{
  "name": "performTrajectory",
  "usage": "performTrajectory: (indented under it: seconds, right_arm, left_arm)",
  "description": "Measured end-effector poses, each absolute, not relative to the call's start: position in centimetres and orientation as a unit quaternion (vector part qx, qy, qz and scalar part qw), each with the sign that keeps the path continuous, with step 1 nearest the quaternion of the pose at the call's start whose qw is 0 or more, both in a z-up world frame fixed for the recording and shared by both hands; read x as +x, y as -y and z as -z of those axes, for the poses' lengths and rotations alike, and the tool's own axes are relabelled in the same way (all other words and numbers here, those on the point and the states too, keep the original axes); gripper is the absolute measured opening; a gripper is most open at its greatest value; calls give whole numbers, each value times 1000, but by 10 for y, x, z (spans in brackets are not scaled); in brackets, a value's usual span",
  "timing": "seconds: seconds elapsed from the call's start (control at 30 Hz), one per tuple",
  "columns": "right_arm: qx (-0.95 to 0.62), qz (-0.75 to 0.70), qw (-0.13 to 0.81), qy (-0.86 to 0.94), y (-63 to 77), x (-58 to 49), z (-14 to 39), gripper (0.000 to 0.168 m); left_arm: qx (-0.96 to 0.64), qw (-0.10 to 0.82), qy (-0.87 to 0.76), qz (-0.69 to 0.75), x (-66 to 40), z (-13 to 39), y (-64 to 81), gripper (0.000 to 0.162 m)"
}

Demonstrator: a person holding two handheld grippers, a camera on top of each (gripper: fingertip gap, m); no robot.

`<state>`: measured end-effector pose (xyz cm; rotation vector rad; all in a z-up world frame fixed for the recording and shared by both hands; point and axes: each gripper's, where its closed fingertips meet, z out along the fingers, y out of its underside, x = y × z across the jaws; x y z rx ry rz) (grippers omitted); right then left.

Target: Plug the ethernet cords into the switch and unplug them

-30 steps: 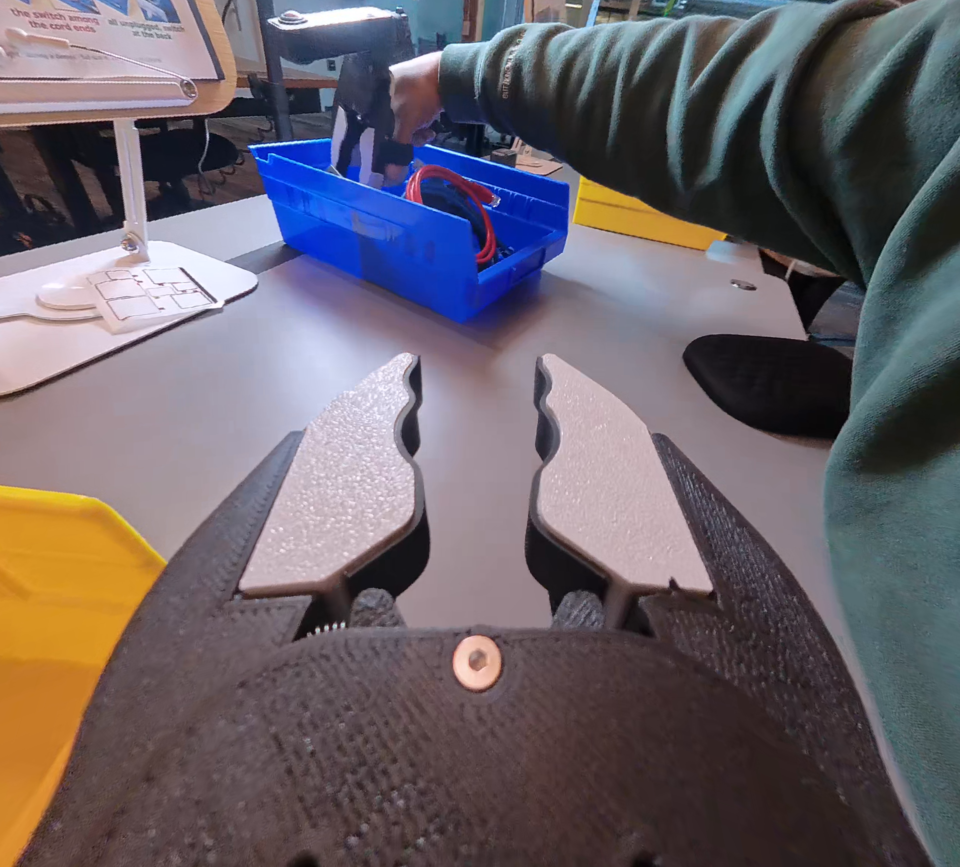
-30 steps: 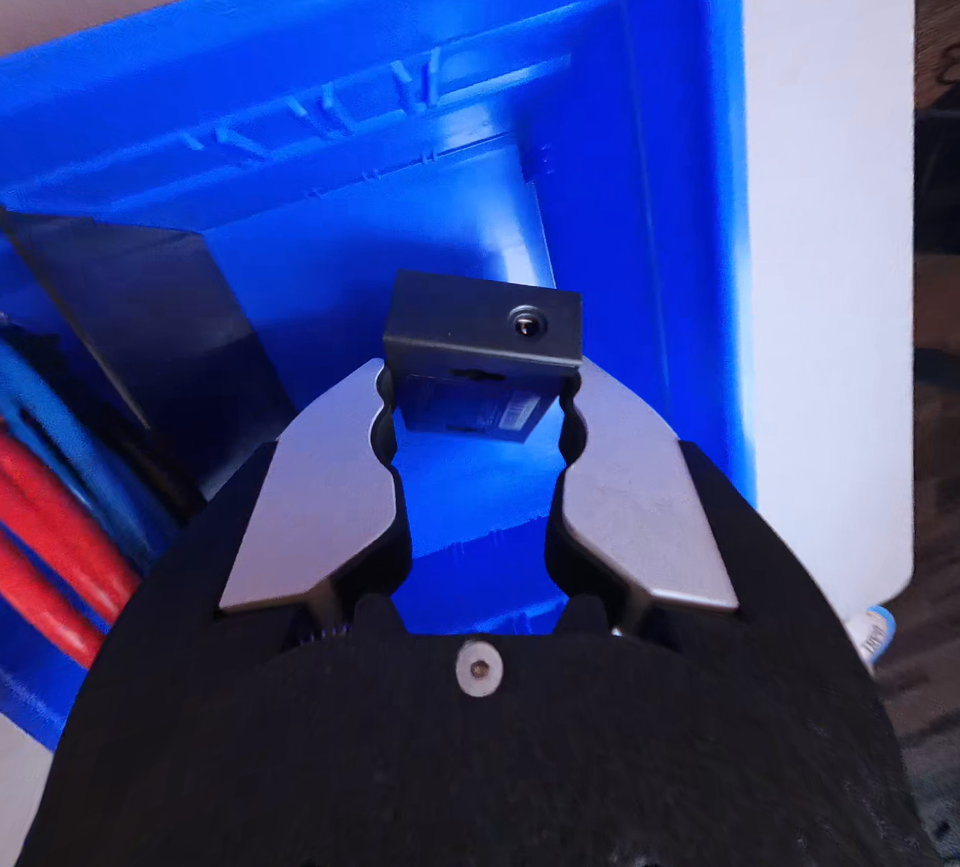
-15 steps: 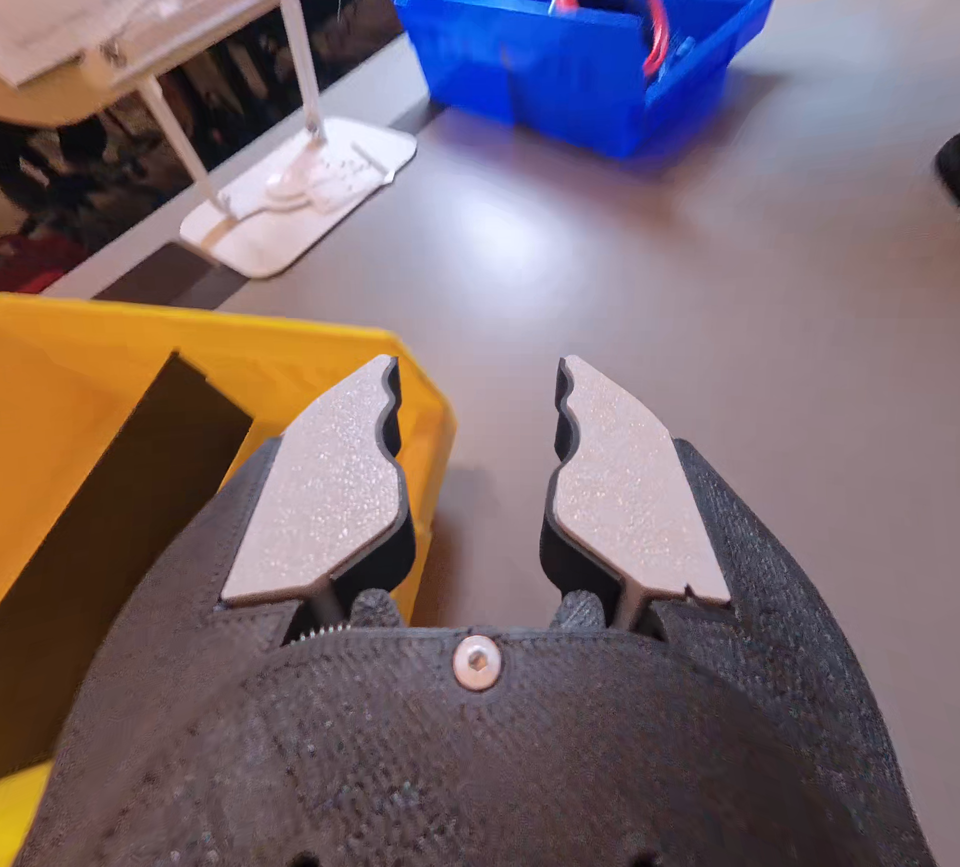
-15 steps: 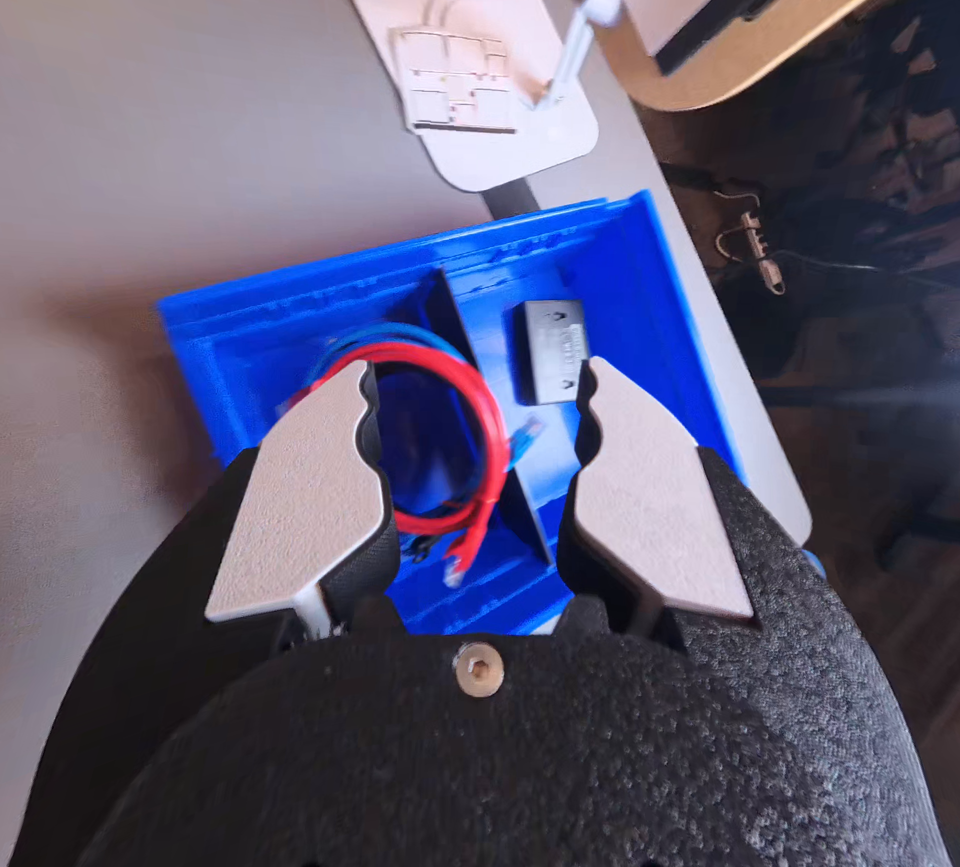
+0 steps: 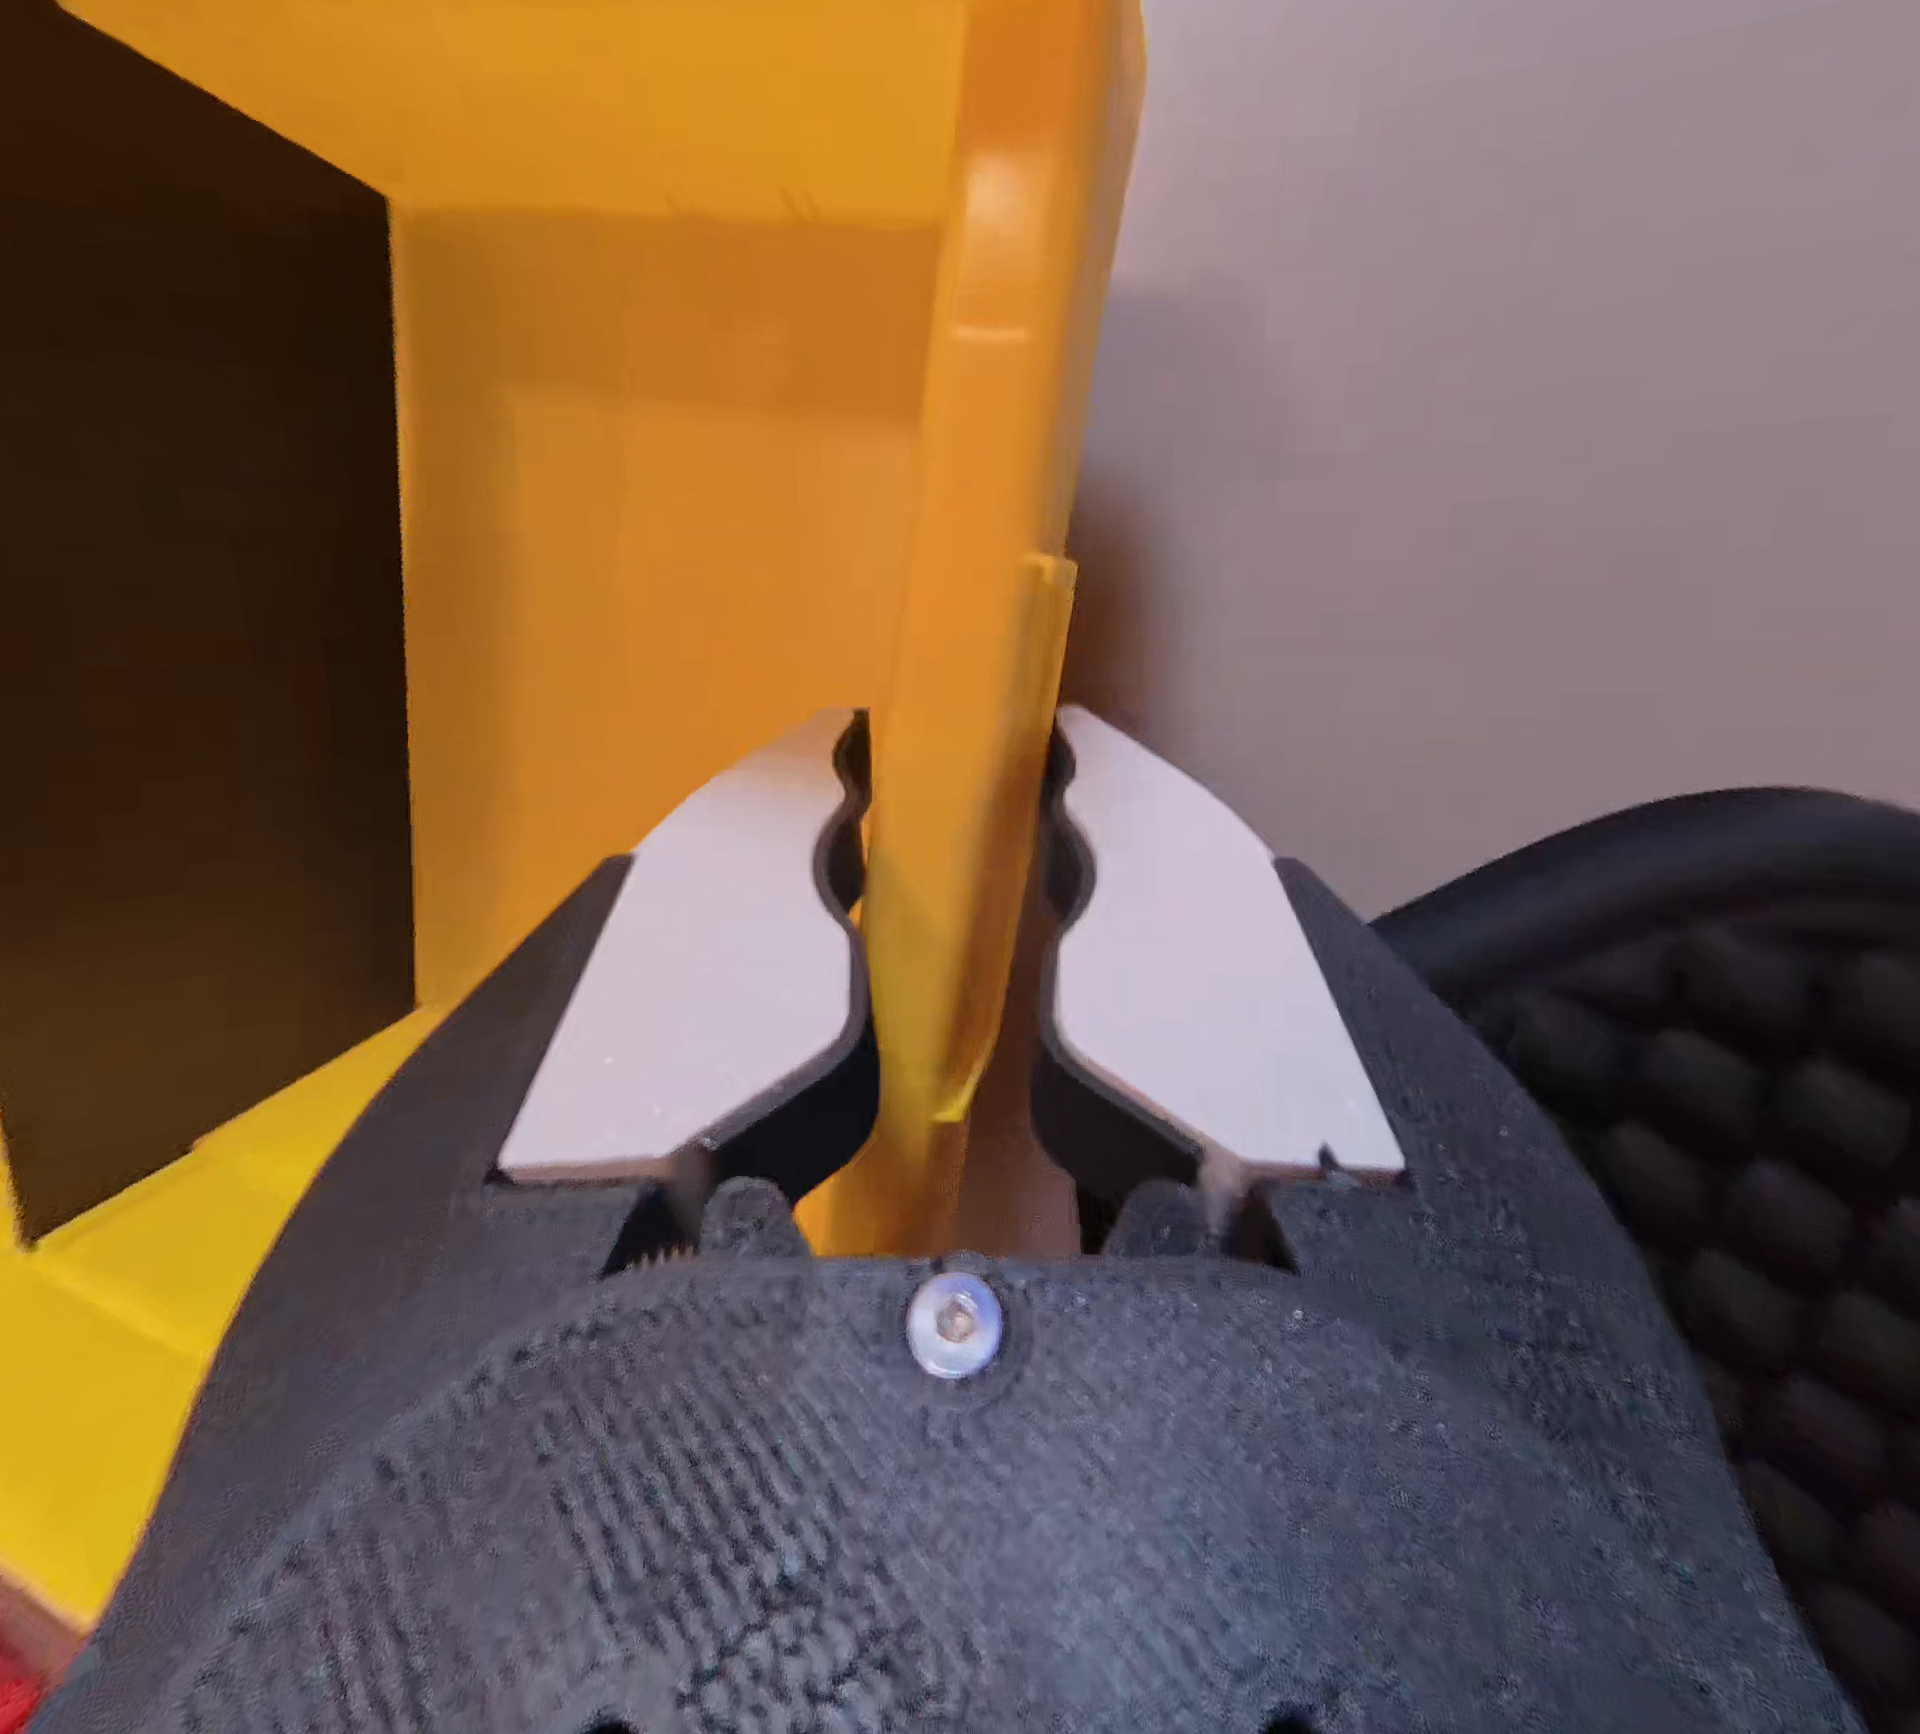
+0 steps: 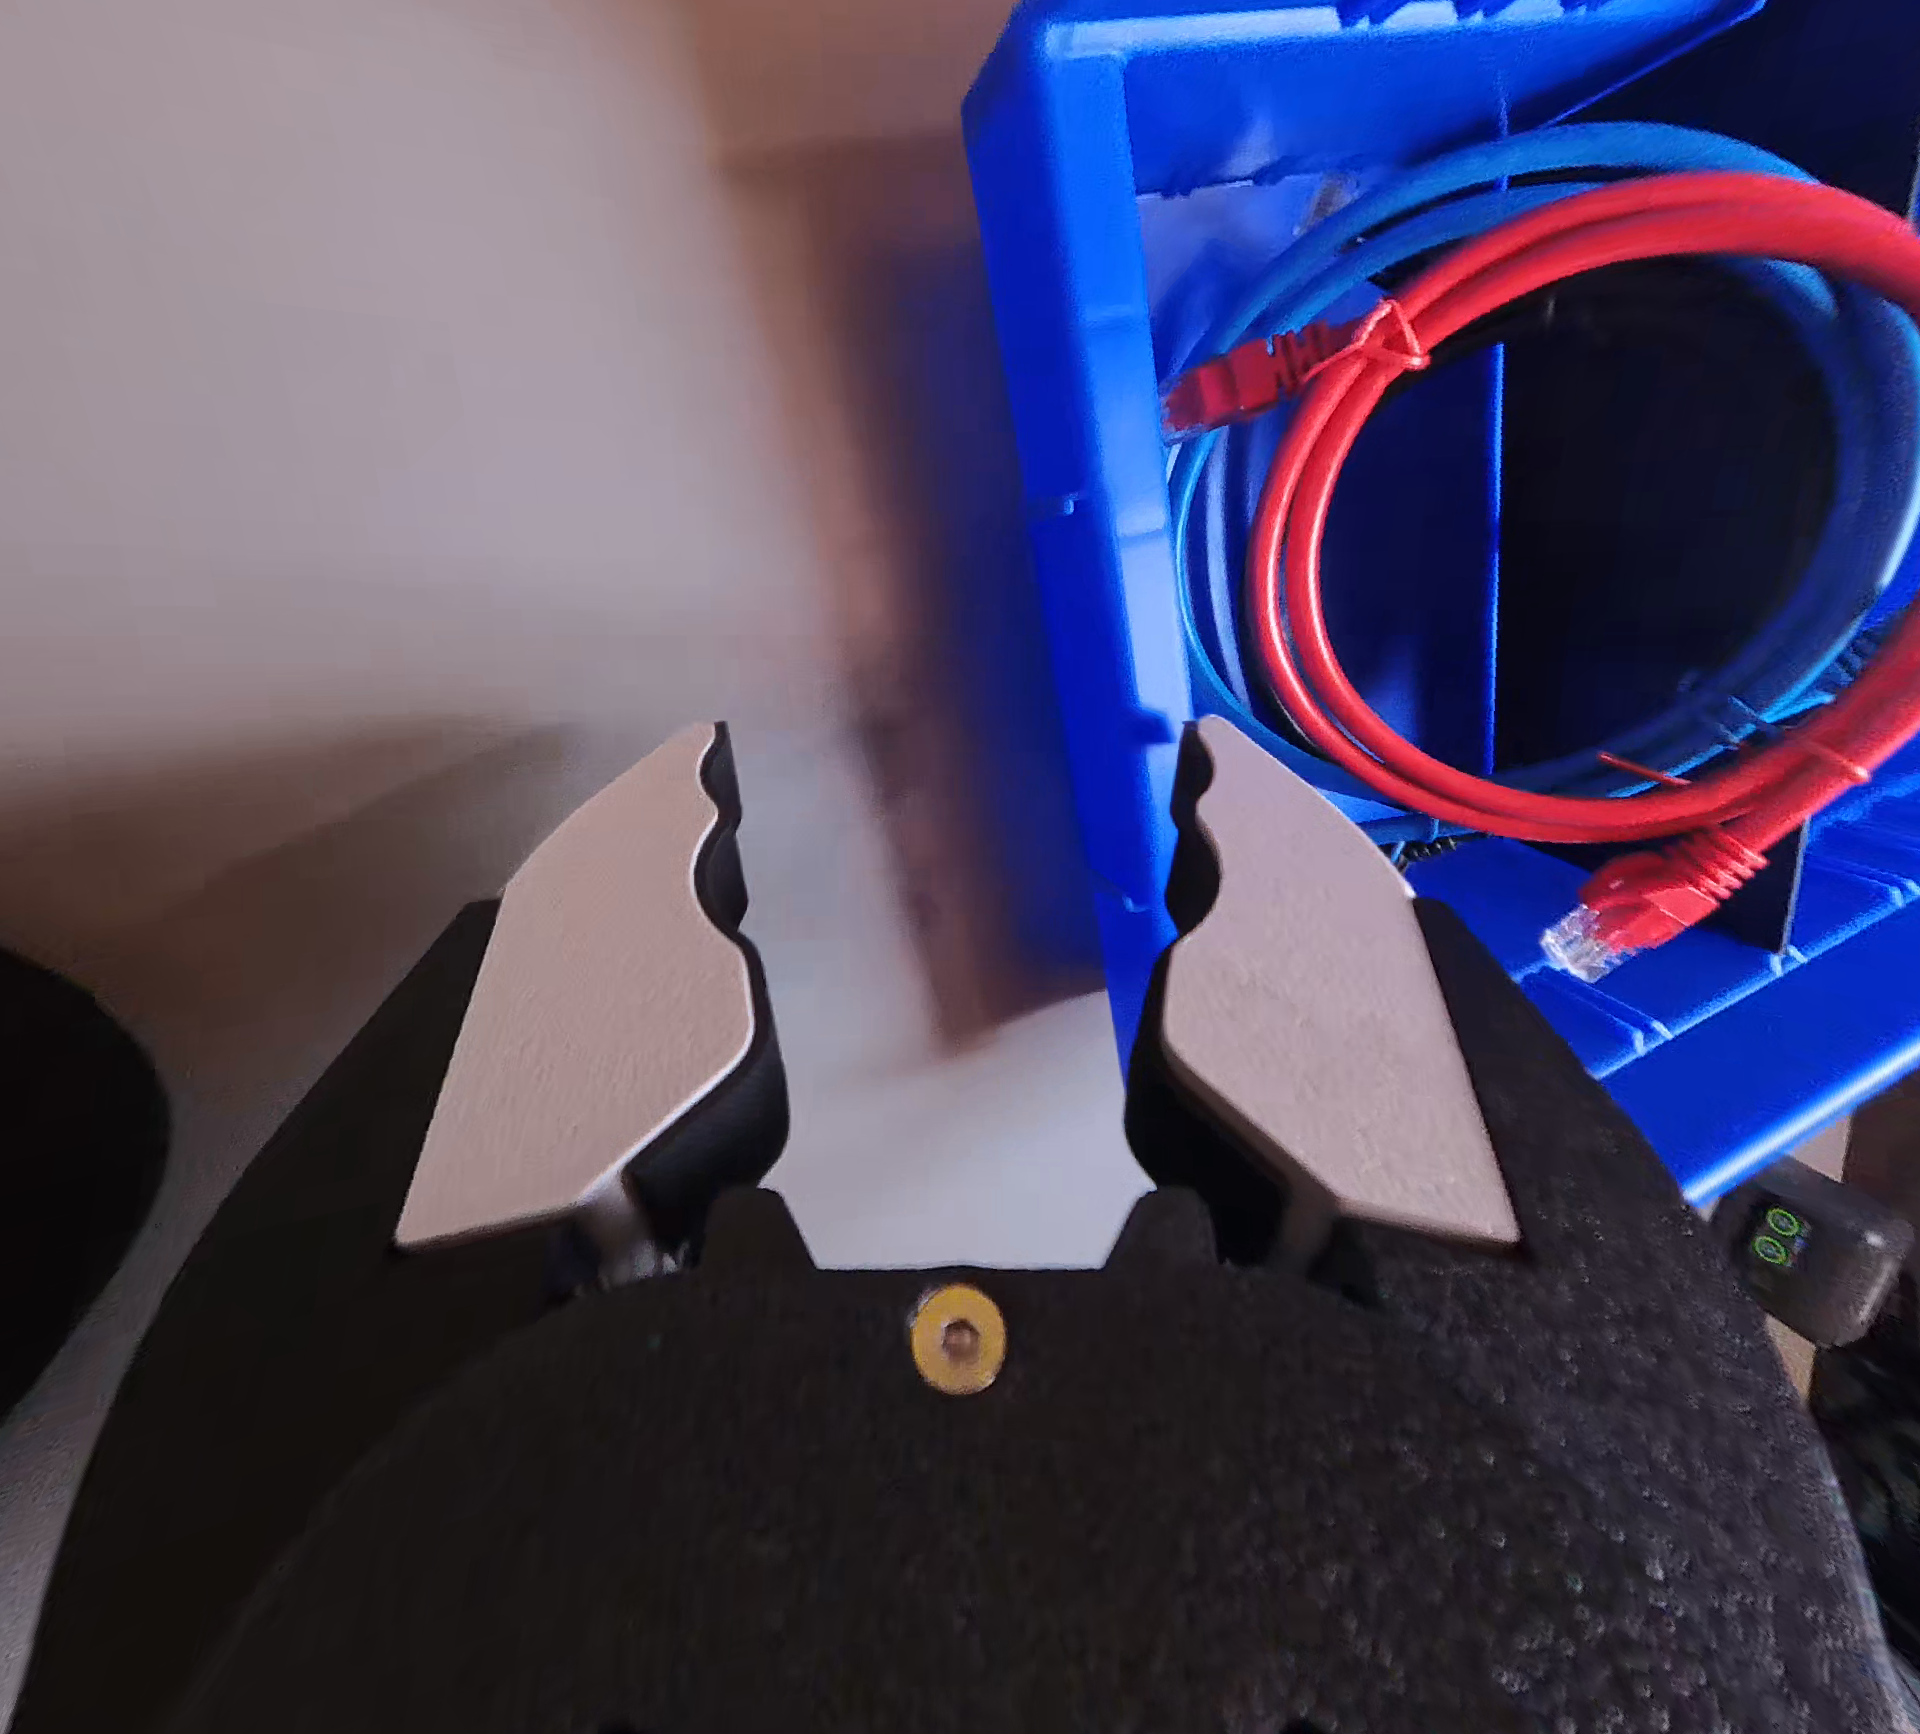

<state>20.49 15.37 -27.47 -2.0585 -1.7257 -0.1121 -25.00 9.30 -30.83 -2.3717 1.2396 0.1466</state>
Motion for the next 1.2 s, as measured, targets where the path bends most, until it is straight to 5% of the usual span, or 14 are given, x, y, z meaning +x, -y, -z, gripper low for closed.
performTrajectory:
  seconds: [0.03,0.23,0.33,0.87,1.07,1.2]
  right_arm:
    - [-745,48,223,626,-158,205,277,81]
    - [-736,100,212,635,-189,209,291,62]
    - [-716,127,226,648,-199,206,297,30]
    - [-647,83,280,704,-84,132,293,31]
    - [-705,-106,476,515,-51,127,194,48]
    - [-755,-113,572,301,-69,213,165,55]
  left_arm:
    - [-854,229,-462,-61,-249,307,-93,30]
    - [-816,237,-525,-51,-226,306,-78,29]
    - [-786,239,-569,-30,-203,306,-68,29]
    - [-731,275,-625,20,-140,292,-91,32]
    - [-715,424,-509,223,-84,207,-56,34]
    - [-709,441,-437,334,-31,202,-29,45]
